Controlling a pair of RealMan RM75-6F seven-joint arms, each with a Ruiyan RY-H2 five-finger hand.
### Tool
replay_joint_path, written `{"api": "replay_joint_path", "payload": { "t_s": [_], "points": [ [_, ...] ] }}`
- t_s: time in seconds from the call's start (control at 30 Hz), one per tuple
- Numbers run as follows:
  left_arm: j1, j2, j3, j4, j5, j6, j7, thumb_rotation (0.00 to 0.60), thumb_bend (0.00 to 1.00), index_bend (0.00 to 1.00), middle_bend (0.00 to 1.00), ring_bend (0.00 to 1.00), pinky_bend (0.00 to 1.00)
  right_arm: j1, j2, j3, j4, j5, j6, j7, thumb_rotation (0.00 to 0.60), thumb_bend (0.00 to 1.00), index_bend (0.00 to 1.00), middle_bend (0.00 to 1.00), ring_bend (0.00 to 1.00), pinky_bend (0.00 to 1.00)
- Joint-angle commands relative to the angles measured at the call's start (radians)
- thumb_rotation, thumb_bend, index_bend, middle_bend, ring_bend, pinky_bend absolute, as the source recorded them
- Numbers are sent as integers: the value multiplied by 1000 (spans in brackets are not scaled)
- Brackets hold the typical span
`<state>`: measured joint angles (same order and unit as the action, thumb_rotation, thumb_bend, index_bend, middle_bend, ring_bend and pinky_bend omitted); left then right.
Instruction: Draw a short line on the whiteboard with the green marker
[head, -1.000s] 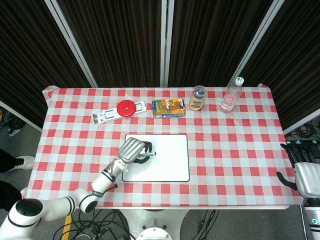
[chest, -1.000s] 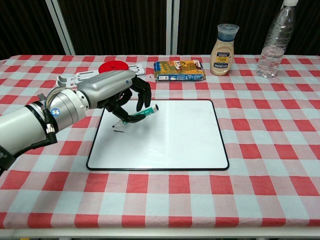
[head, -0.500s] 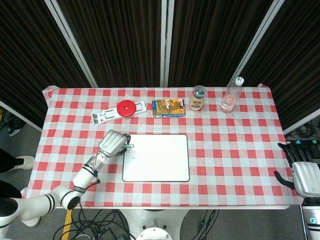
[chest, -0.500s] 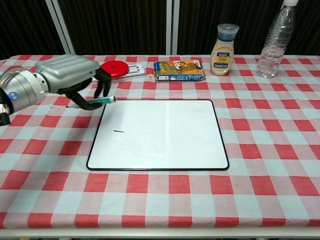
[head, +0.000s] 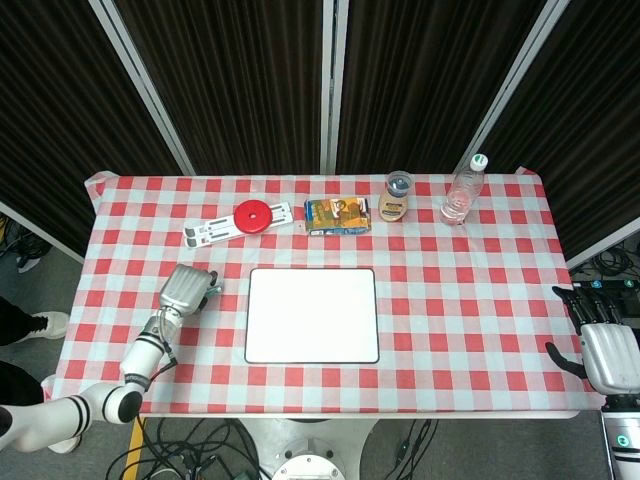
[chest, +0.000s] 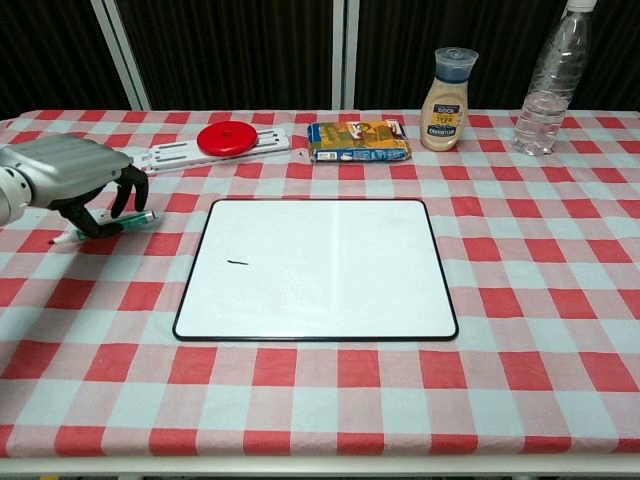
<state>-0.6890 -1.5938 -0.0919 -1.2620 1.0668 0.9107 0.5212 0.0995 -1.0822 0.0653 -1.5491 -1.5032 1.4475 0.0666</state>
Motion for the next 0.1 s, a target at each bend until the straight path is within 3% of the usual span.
{"api": "replay_joint_path", "payload": {
  "t_s": [0.03,0.1],
  "points": [
    [14,8,-7,-34,0,42,4,600,360,112,278,529,796,-2,1,1,-3,3,2,-2,600,162,115,163,90,106],
    [36,24,-14,-73,14,98,-9,600,298,93,237,439,749,-6,3,1,-4,6,7,-3,600,163,115,163,90,107]
  ]
}}
